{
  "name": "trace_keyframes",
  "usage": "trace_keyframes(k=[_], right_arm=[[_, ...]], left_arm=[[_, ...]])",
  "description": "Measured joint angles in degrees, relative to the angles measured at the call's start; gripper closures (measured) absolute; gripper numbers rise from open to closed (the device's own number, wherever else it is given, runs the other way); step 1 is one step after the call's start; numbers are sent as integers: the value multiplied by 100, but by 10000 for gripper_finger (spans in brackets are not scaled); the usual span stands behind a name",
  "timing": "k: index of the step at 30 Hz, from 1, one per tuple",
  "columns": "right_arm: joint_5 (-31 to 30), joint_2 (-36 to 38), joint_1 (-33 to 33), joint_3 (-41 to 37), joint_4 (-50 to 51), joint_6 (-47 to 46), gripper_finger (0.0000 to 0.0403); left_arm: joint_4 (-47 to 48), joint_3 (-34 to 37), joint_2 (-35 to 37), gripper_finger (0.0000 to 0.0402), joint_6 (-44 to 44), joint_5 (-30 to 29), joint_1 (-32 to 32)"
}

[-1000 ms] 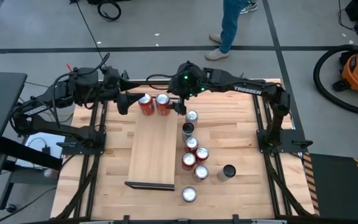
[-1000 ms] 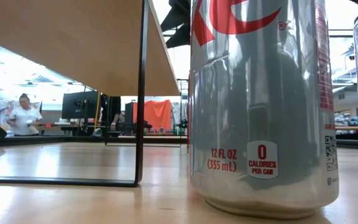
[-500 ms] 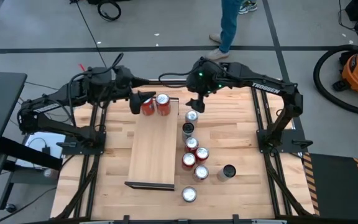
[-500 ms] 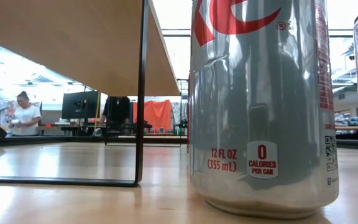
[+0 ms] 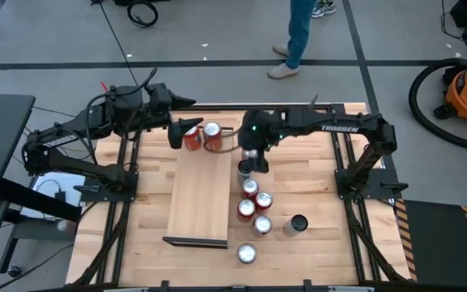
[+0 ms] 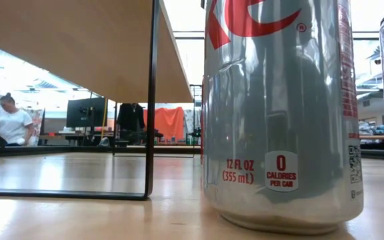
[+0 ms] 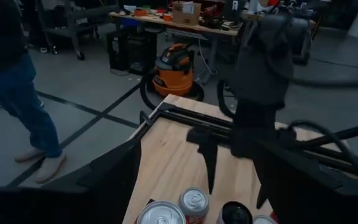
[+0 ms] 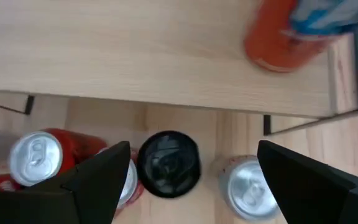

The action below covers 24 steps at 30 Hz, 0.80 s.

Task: Place canned beverage on shelf
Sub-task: Put the top white and orange soda can on the shelf

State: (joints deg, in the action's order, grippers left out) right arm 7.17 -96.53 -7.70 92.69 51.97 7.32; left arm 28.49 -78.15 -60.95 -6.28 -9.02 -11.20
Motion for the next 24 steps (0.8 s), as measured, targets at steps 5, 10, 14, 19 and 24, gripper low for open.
trace_keyframes(k=[5, 10, 14, 19, 24], right_arm=[[-206, -2, 135, -542, -620, 65, 41], [-196, -2, 159, -849, -740, 137, 41], [-174, -2, 192, -1052, -880, 382, 47], [-117, 11, 207, -1231, -1085, 447, 70], [-117, 11, 212, -1238, -1080, 332, 107]], left_arm=[[2, 0, -4, 84, 185, -2, 0], [2, 0, -1, 84, 117, 2, 0], [-11, 0, 31, 84, 14, 12, 2], [-73, 0, 26, 84, -235, 11, 2], [-81, 0, 26, 84, -598, 11, 2]])
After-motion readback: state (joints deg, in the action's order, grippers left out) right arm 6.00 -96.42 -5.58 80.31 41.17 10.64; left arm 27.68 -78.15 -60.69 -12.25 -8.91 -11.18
